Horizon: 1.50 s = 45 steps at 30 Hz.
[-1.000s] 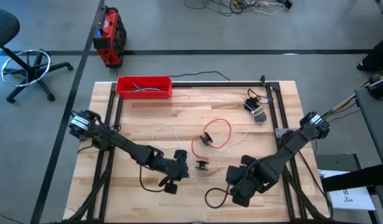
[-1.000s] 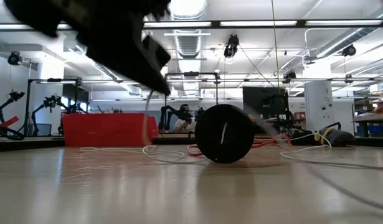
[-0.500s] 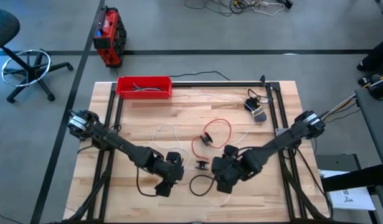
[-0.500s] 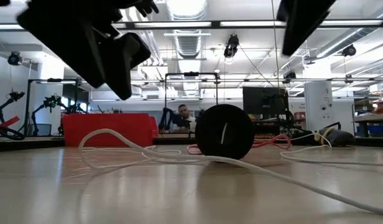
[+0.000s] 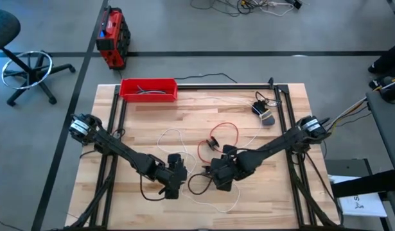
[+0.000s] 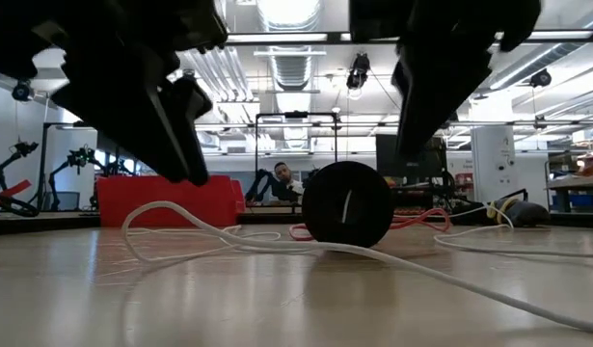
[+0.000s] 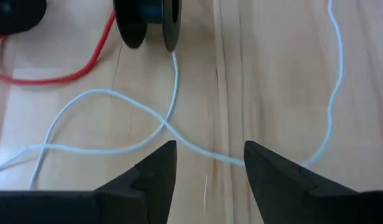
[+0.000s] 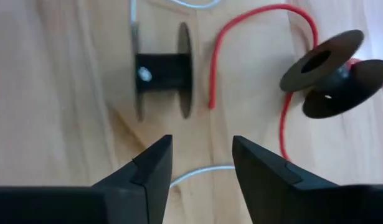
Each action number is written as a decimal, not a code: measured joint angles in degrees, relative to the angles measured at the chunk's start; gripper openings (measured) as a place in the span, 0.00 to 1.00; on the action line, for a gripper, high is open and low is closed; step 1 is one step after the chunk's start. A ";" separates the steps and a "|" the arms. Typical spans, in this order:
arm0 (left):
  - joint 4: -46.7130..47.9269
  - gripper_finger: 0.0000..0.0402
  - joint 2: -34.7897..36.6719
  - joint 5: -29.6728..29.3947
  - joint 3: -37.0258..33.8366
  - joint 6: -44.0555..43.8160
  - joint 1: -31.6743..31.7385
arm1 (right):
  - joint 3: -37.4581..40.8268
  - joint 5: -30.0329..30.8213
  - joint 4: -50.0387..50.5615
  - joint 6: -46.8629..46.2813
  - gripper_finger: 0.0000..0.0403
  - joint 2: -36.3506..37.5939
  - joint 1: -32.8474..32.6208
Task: Coil cords
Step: Coil the white wire onto the black spool
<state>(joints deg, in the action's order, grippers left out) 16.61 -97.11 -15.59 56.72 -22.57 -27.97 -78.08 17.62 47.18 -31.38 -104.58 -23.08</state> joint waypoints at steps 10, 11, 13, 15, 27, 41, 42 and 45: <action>-5.33 0.30 -0.03 -6.17 -6.00 0.70 1.27 | -0.02 -2.44 -7.07 6.44 0.38 -0.04 0.17; -5.98 0.29 -0.03 -6.15 -6.69 0.61 1.77 | -0.02 -2.58 -7.29 6.94 0.38 -0.10 0.25; -7.87 0.28 -0.03 -4.96 -8.44 -0.42 2.65 | -0.02 -2.63 -7.60 7.46 0.39 -0.12 0.25; -13.20 0.26 -0.25 -1.37 -10.40 -1.38 3.14 | -0.02 -2.64 -7.57 7.41 0.40 -0.07 0.25; -14.57 0.34 2.67 0.58 -13.21 -3.65 2.51 | -0.28 -10.17 -23.79 14.23 0.38 0.29 -0.92; -21.09 0.43 3.47 5.12 -12.44 4.30 -5.89 | -1.19 -10.55 -31.36 10.83 0.33 -8.52 -1.15; -21.09 0.43 3.39 3.08 -12.51 5.53 -5.90 | -1.44 -10.50 -31.44 10.34 0.33 -8.66 -1.13; -22.04 0.43 1.87 0.46 -12.49 8.81 -5.33 | -2.17 -10.52 -31.27 10.33 0.32 -8.69 -1.15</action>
<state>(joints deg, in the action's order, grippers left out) -5.43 -95.25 -15.12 44.23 -13.76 -33.30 -80.25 7.09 15.91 -21.05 -113.27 -24.23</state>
